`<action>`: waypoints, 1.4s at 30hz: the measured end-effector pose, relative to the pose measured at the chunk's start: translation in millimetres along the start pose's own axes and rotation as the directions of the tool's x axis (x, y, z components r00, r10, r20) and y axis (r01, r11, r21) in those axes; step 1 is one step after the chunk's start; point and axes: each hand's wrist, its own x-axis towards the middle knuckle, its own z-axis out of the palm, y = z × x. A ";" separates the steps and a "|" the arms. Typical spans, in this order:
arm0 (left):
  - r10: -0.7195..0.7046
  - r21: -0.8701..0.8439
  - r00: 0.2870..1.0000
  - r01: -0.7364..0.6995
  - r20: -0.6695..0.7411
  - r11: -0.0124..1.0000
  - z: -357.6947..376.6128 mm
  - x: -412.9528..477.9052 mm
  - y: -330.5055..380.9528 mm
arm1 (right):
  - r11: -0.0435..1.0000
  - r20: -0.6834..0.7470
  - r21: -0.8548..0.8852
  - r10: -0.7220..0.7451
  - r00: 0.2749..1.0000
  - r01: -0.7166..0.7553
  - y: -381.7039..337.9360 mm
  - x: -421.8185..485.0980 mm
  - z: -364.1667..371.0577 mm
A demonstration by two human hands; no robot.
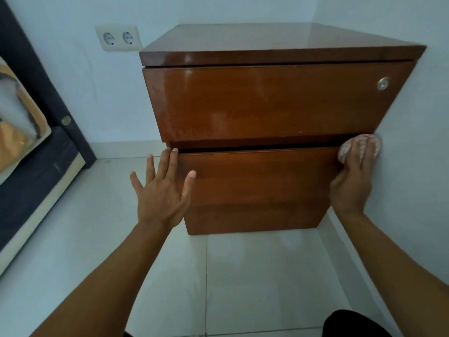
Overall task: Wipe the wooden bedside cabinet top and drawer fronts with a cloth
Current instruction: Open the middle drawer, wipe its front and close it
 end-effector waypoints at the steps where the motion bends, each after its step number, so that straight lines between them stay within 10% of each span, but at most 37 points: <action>1: -0.004 -0.003 1.000 0.004 -0.001 1.000 0.1 -0.4 0.5 | 0.999 -0.035 0.047 -0.021 0.999 0.022 -16.7 -9.4 4.3; 8: -0.010 -0.027 0.998 0.009 -0.055 1.000 9.8 -1.0 0.9 | 0.817 0.144 0.190 -0.572 0.807 0.545 -180.6 -126.3 104.1; 28: -0.018 -0.010 0.996 0.017 -0.087 1.000 12.6 -1.8 4.9 | 0.963 0.286 -0.260 0.004 0.958 0.074 45.8 -39.1 29.2; 35: -0.012 -0.009 0.997 0.012 -0.081 1.000 13.0 -1.7 5.2 | 0.996 0.159 0.001 0.084 0.984 -0.086 4.4 -54.3 25.3; 38: -0.029 -0.022 0.996 0.027 -0.089 0.999 14.9 -2.0 7.9 | 0.986 0.135 0.058 -0.165 0.977 0.159 -61.5 -100.3 54.2; 42: -0.017 -0.037 0.993 0.013 -0.118 0.999 17.7 -3.5 5.3 | 0.798 0.212 0.179 -0.603 0.769 0.576 -162.2 -166.2 111.3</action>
